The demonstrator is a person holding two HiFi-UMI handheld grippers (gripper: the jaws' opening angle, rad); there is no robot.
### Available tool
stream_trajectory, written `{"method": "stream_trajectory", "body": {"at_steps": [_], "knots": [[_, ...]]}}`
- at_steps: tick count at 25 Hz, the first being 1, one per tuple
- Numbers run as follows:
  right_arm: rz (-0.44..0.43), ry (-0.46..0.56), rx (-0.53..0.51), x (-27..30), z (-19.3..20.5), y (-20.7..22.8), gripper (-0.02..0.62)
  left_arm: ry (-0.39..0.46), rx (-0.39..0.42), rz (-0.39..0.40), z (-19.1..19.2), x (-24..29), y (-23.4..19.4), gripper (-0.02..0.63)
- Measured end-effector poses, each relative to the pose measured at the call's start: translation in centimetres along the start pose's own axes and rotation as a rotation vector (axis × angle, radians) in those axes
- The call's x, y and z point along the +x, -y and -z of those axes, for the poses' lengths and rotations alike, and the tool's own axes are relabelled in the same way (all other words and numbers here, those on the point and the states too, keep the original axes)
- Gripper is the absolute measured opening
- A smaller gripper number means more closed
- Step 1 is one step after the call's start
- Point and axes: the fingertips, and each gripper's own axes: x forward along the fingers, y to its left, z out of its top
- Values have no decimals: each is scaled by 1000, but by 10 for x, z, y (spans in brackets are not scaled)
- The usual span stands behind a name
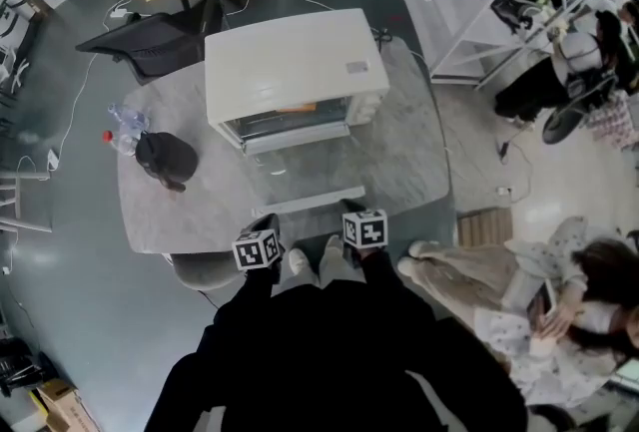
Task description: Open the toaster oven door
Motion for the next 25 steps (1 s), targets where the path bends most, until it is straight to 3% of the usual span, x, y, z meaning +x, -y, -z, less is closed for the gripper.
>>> {"method": "stream_trajectory", "body": {"at_steps": [25], "knots": [[-109,515,-72,-143,-146,-60,3,466,208,93,-154,-116,83,3]]}}
